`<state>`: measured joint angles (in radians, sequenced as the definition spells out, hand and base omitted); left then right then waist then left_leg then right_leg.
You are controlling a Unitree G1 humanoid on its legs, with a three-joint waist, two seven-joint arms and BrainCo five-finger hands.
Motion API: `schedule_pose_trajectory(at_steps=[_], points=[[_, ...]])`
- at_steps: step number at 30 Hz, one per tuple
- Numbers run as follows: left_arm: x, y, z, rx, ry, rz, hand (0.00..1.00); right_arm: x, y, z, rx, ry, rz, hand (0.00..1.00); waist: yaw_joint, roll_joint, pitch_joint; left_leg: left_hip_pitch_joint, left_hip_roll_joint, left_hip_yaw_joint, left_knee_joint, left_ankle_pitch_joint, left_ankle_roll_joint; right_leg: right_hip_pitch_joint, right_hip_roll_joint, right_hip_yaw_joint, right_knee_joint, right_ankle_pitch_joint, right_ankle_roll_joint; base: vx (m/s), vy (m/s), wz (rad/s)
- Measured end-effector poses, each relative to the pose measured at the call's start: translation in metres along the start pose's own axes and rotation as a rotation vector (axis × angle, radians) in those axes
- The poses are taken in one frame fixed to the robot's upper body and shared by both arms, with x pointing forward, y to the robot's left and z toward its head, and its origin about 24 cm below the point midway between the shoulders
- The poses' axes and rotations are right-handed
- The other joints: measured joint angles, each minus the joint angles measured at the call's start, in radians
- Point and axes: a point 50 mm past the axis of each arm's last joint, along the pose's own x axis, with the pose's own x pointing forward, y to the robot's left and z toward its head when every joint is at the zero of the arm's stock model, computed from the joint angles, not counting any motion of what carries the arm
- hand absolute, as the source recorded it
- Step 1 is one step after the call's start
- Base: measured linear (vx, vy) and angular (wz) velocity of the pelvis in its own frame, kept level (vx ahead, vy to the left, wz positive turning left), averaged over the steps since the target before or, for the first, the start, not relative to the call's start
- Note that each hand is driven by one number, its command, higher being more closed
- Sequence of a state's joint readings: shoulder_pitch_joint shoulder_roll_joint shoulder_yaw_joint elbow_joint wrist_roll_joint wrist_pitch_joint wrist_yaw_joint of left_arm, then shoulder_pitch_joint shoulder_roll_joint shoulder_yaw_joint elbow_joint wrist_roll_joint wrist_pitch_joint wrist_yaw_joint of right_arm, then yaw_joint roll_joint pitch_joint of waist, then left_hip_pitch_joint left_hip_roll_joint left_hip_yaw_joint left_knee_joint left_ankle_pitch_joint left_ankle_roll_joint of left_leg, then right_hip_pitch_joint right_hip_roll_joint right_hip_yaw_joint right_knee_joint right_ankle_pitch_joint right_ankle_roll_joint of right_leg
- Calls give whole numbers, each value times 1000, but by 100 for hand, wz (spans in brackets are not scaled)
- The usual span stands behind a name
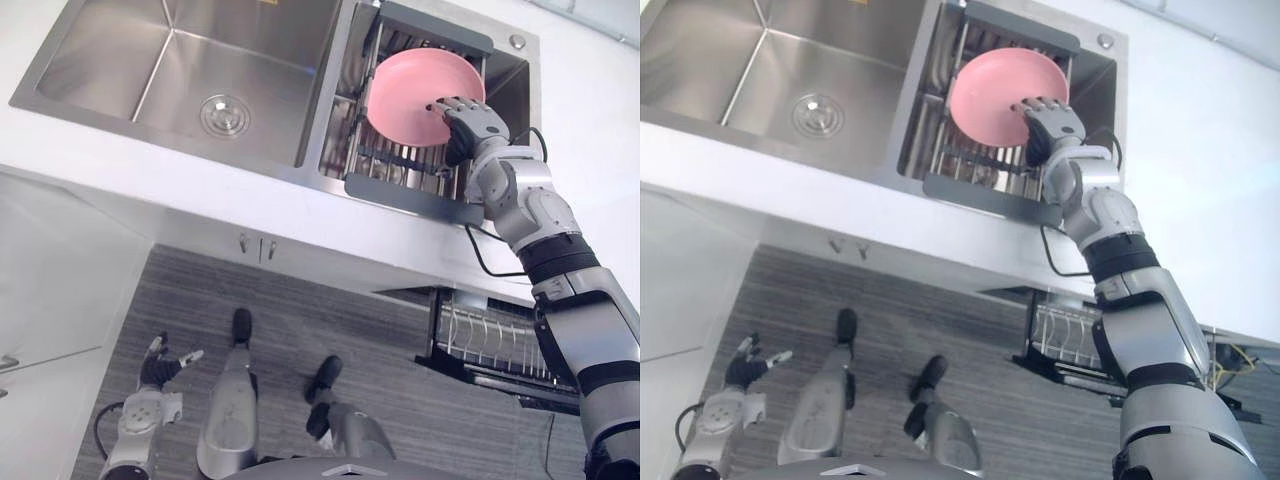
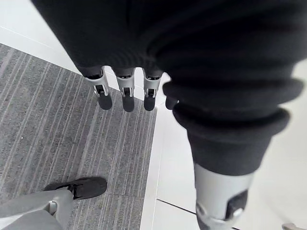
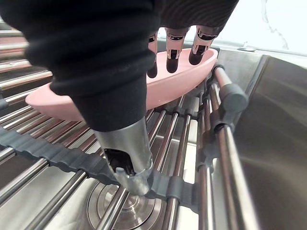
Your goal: Walk over to the sink, pick up the cup, carry it to the dishwasher, place the cup inside the dishwasher, then close the dishwasher door
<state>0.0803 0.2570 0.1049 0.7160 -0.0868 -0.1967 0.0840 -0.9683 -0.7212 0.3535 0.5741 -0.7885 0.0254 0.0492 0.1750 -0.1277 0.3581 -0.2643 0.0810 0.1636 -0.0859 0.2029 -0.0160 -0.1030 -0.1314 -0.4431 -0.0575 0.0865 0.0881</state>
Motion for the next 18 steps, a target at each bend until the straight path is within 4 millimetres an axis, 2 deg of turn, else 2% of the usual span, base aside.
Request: schedule_pose_trajectory(at_steps=[3,9,10,18], points=[[0,0,1,-12,-2,3,0,5,-11,4,-49,-10,-50,0,3,13,18,-1,0,0,4,0,0,-2,0,0,-1,0,0,43,10,-1],[2,-3,5,-21,-27,4,0,6,-18,2,-104,13,-164,0,10,15,28,-18,-1,-2,4,0,0,-15,0,-3,-3,0,0,45,8,2],[2,-4,6,-21,-31,2,0,6,-19,2,-104,15,-174,100,11,15,30,-18,-2,-2,4,0,0,-15,0,-3,-3,0,0,41,11,1],[2,-5,8,-38,-43,-2,0,7,-25,2,-147,28,-238,100,8,26,42,-33,-1,-5,4,0,0,-32,0,-5,0,-1,0,9,3,0]])
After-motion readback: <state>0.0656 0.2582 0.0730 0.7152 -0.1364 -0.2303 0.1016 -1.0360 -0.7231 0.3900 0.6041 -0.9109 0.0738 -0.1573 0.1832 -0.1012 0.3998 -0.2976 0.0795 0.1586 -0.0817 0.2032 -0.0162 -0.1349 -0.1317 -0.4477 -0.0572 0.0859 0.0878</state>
